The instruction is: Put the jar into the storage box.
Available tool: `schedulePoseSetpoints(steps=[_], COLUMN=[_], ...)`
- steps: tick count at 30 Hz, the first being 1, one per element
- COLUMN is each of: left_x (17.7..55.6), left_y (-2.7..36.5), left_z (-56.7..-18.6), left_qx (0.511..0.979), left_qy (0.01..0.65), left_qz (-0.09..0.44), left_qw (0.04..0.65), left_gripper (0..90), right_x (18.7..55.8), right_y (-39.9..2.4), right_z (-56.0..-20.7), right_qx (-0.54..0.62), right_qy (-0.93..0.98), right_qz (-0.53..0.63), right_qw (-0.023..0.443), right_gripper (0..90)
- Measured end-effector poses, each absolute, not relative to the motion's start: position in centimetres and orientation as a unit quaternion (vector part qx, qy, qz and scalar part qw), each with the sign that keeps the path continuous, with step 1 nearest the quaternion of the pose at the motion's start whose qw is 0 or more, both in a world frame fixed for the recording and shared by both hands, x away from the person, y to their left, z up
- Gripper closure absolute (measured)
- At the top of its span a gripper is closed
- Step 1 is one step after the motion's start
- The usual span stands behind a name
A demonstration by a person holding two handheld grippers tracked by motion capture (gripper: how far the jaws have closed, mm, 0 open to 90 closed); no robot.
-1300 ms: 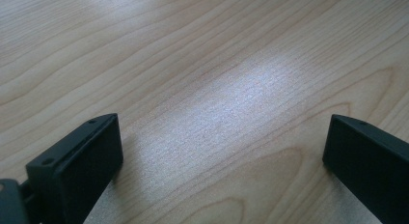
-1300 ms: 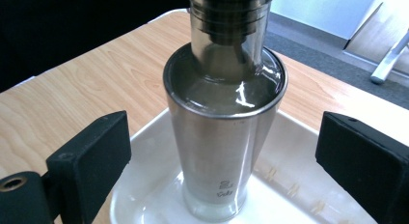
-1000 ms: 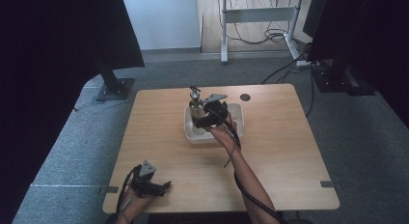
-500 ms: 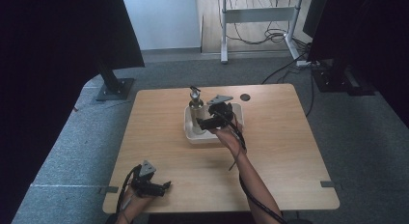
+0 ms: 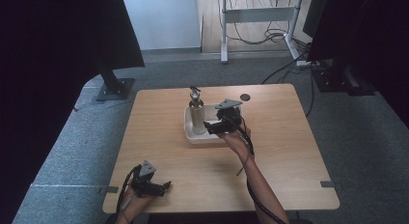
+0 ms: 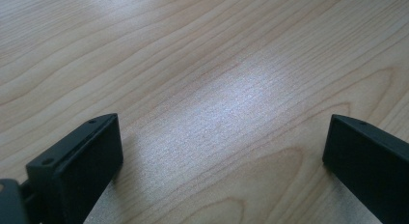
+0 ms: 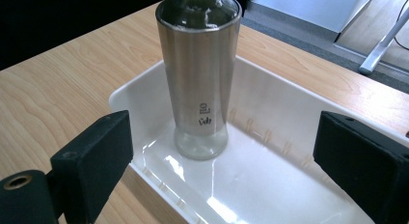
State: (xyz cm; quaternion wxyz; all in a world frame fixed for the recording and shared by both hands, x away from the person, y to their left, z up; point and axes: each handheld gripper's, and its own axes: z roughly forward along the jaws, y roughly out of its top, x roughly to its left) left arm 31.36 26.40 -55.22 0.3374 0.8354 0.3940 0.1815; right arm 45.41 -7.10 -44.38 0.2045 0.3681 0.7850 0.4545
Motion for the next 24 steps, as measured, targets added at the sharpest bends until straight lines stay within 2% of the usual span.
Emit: schedulePoseSetpoints(steps=[24], left_x=[31.4], left_y=[26.4], left_z=[-55.2], left_qx=[0.836], left_qy=[0.393], left_qz=[0.182], left_qw=[0.336], left_gripper=[0.1], right_x=[42.8], right_y=[-10.2], right_z=[-45.7], right_qx=[0.381], right_qy=[0.78], right_qz=[0.452], right_qw=[0.206], right_gripper=[5.9])
